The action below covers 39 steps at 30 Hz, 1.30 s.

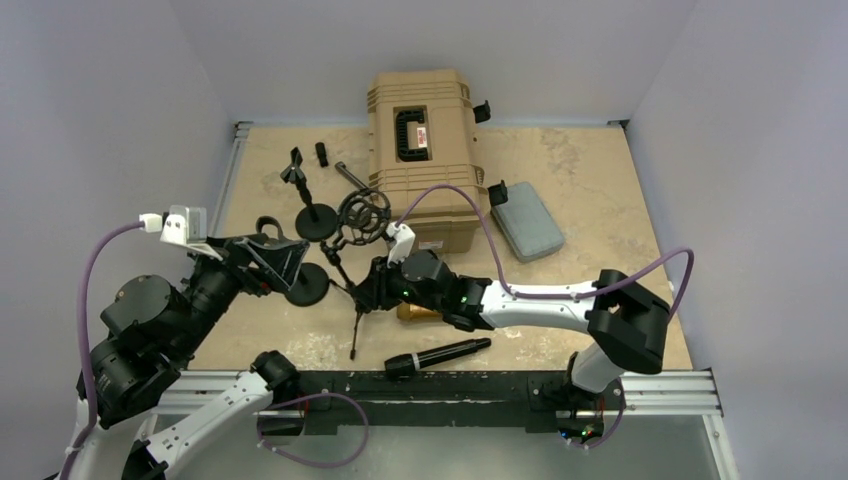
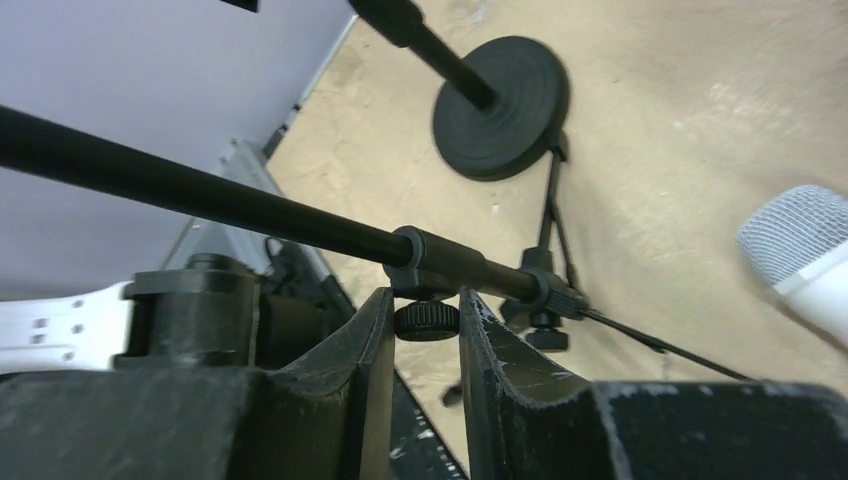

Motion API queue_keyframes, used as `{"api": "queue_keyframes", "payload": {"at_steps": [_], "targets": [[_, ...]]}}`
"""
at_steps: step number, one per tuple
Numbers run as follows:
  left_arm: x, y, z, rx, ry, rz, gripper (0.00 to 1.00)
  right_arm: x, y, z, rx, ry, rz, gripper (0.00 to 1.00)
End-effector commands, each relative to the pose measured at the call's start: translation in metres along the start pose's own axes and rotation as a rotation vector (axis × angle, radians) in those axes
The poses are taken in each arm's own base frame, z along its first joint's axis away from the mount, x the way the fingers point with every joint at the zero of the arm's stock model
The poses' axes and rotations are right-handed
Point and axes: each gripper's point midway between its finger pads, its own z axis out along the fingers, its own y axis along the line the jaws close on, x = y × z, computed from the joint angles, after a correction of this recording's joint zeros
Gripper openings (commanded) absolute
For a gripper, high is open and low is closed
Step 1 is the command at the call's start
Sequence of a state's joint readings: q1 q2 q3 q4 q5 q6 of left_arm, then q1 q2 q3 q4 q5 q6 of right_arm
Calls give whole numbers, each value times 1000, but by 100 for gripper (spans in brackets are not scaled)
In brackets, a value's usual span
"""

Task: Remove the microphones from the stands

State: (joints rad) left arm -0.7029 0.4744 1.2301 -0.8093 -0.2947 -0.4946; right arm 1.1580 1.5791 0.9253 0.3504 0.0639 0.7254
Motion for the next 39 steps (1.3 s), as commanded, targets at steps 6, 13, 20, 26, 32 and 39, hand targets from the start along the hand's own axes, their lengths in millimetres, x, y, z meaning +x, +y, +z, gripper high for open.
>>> {"api": "queue_keyframes", "payload": {"at_steps": [6,13,20,26,32,39], "targets": [[1,-3,10,-1,9,18,91,2,-64,-4,276,-49,-212,0],[2,-4,15,-2,16,25,91,10,-68,-8,342,-54,-337,0],[5,-3,20,-13,24,29,91,9,-19,-11,107,-45,-225,36],[7,-1,21,-22,31,32,91,-5,4,-29,-42,-68,-80,52],[8,-3,22,-17,32,26,91,-25,5,-50,-219,-94,173,52],[9,-6,22,1,36,18,91,-34,9,-42,-269,-91,268,51]]}}
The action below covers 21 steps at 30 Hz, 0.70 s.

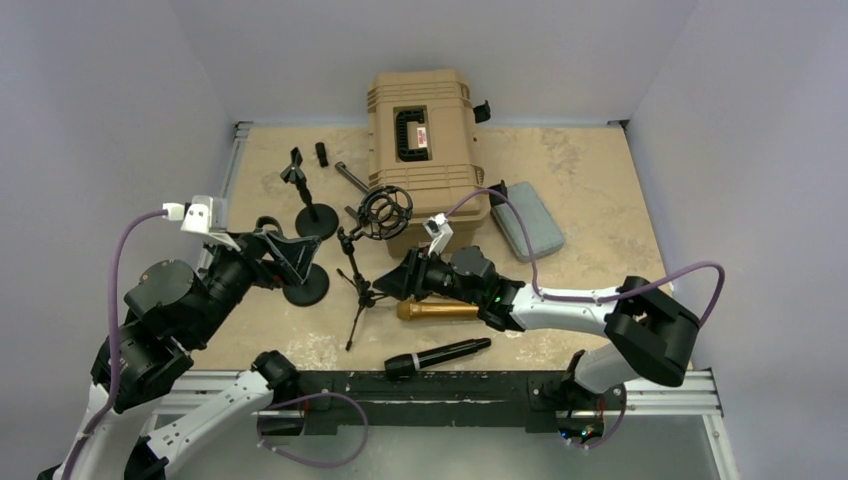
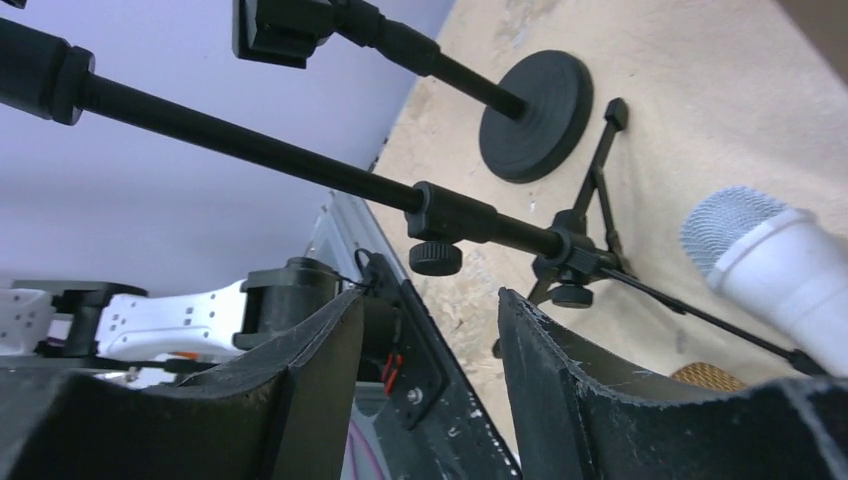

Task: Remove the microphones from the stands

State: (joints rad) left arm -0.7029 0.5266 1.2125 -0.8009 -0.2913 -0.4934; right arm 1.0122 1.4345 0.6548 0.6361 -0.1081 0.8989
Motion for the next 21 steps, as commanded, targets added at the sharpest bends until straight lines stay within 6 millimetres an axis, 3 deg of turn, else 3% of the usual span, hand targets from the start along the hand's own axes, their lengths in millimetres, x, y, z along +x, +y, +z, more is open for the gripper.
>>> {"api": "queue_keyframes", "payload": {"at_steps": [1,21], "targets": [[-5,-6,4,23,-16,-1,91,-6,34,7,-124,8,72,51],[-4,0,-6,14,-22,-7,91,-2,17,33,-64,21,30,38]]}}
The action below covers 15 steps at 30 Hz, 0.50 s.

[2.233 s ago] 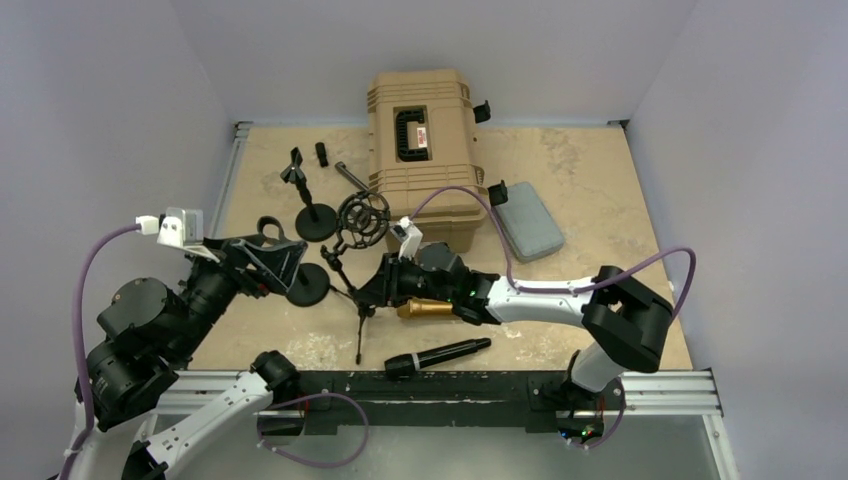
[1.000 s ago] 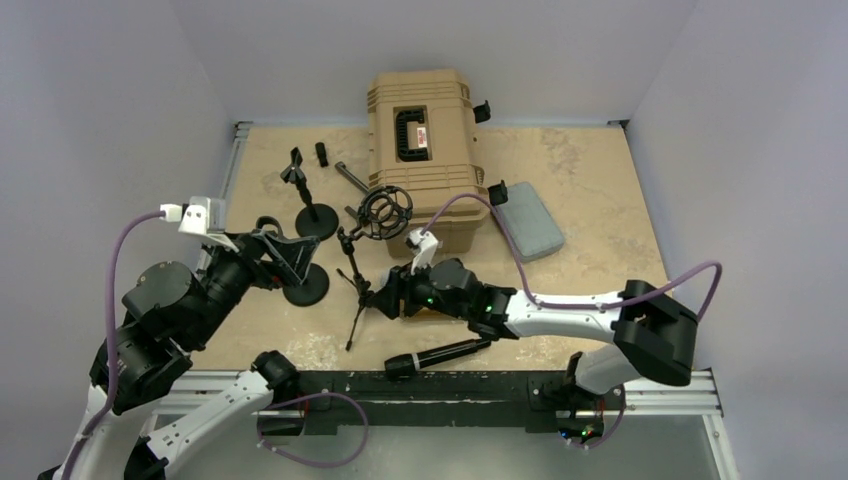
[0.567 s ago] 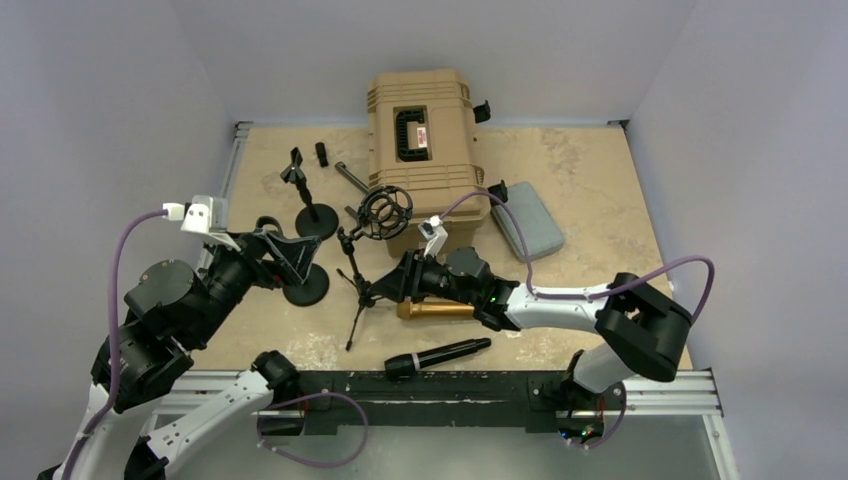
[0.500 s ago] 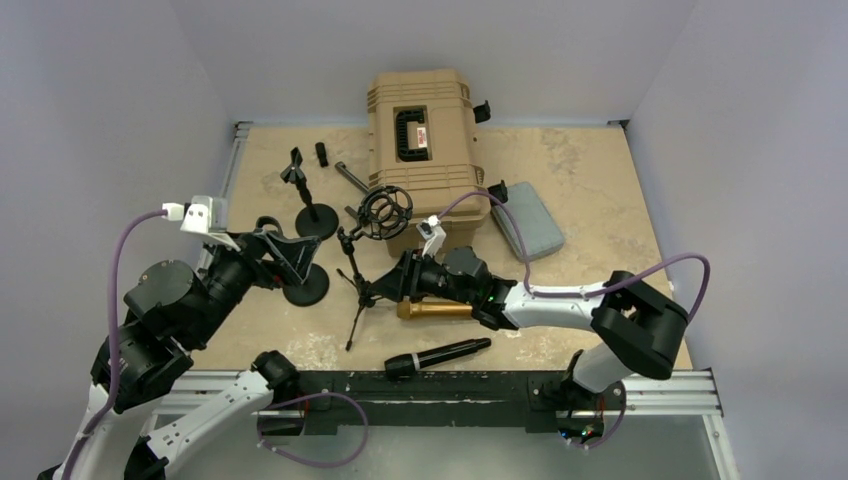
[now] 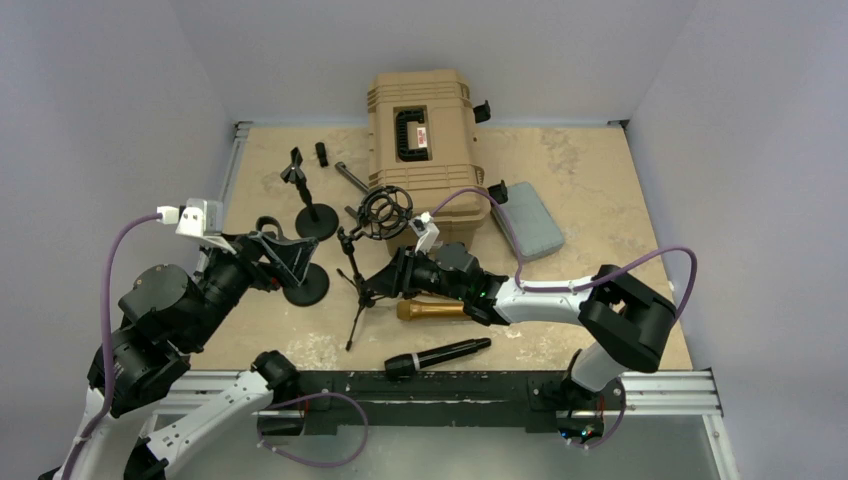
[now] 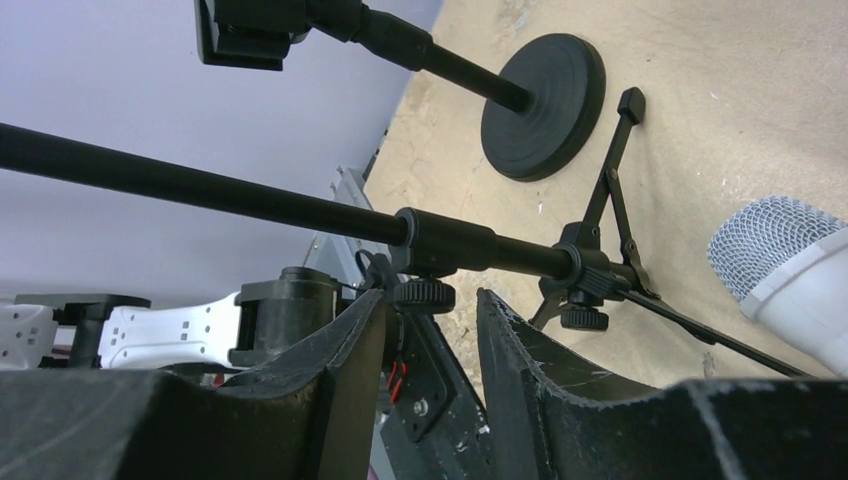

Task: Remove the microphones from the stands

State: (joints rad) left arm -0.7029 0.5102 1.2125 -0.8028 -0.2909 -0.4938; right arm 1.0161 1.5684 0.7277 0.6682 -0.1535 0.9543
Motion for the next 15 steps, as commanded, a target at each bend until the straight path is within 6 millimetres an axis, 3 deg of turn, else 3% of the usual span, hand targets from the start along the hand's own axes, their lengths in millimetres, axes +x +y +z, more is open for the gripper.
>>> {"api": "queue_keyframes", "payload": {"at_steps": [1,8,15], "targets": [[-2,-1,-1,9,-10,-2,91,-14,22,8,-56,-31,-32,37],[-2,0,-2,8,-12,-2,91,-11,18,12,-47,-20,-41,33],[-2,-1,-3,8,-13,-3,91,-5,14,15,-5,-5,-81,23]]}}
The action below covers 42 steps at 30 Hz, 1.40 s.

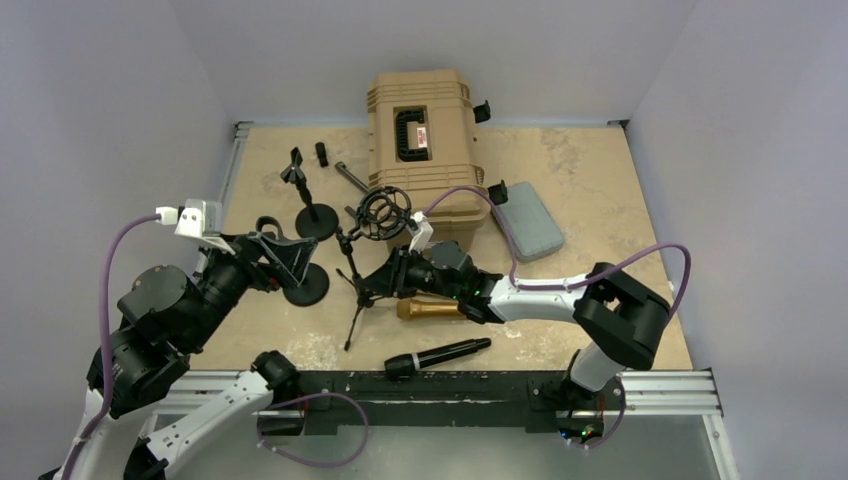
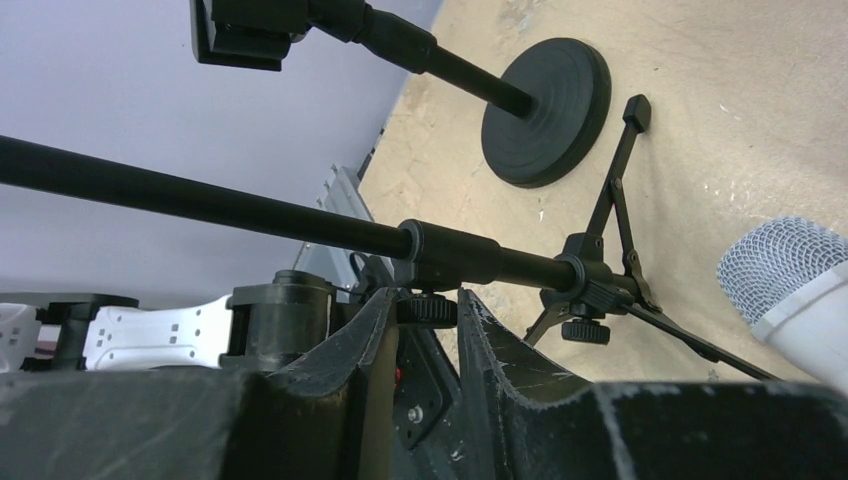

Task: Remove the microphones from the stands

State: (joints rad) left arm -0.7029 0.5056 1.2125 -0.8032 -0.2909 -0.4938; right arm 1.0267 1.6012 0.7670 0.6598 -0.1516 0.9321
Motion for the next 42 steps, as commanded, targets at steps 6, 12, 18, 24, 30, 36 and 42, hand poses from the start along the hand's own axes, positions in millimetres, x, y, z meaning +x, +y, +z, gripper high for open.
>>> {"api": "queue_keyframes", "payload": {"at_steps": [6,12,18,24,30,36,42], "targets": [[-1,-2,0,8,-7,-4,91,-4,14,8,12,-7,-95,25],[-1,-1,-1,7,-8,-5,91,-6,6,6,143,-42,-198,13],[-1,-1,0,4,-7,-5,91,-9,5,2,328,-115,-405,9],[3,0,2,1,3,-1,91,-15,1,-4,378,-150,-441,17],[11,-2,8,1,45,9,92,-9,24,-8,214,-143,-371,45],[26,-15,23,40,130,9,96,-7,31,-24,50,-118,-234,53],[46,-27,38,68,246,8,94,-11,40,-47,-48,-129,-157,53]]}}
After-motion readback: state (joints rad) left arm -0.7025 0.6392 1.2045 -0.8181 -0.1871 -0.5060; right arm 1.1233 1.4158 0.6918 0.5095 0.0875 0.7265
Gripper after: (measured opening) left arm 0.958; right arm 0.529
